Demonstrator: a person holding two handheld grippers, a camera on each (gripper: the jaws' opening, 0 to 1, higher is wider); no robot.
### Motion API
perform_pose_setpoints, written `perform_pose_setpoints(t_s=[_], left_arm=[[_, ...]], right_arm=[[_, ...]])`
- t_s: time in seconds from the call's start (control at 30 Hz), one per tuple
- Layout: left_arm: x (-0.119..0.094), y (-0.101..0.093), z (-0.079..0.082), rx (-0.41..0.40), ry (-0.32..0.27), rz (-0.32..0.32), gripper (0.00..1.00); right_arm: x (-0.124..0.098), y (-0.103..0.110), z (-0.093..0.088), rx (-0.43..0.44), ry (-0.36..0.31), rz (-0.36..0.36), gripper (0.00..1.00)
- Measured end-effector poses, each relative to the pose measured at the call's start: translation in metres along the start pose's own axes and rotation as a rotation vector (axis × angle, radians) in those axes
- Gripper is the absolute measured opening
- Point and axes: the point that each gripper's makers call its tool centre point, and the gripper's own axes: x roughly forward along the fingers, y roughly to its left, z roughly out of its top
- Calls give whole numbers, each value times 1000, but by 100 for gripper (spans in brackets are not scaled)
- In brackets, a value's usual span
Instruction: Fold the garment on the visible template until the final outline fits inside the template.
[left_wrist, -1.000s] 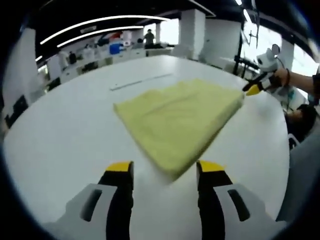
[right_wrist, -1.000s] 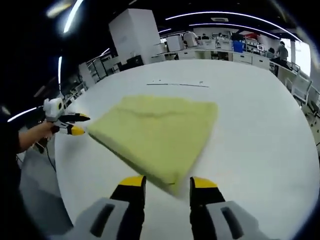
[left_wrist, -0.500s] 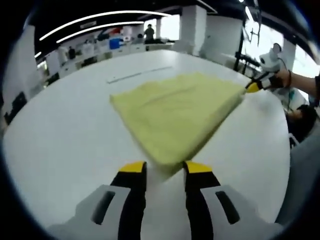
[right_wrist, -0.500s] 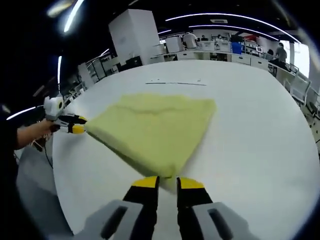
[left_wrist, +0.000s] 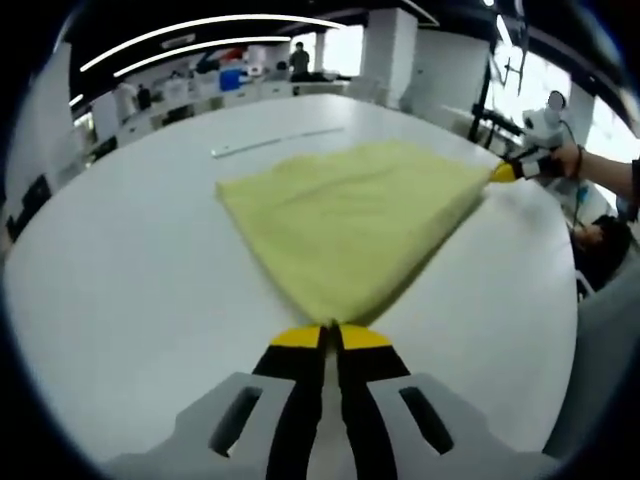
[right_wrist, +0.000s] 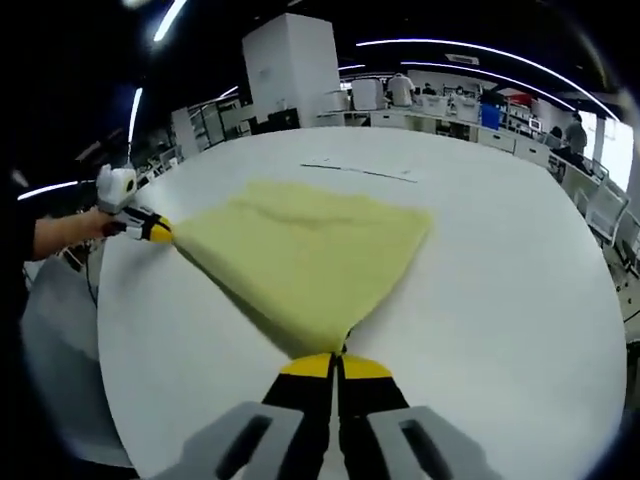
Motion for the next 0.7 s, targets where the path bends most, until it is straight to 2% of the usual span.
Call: perform_pose_setpoints(t_s=[0.2, 0.7], left_arm=[[0, -1, -2, 5, 8, -3, 1], [-9, -6, -8, 6, 13, -1, 0]], right_arm=[[6, 7, -13, -75, 61, 8, 0], [4, 15, -31, -46, 89, 12, 0]])
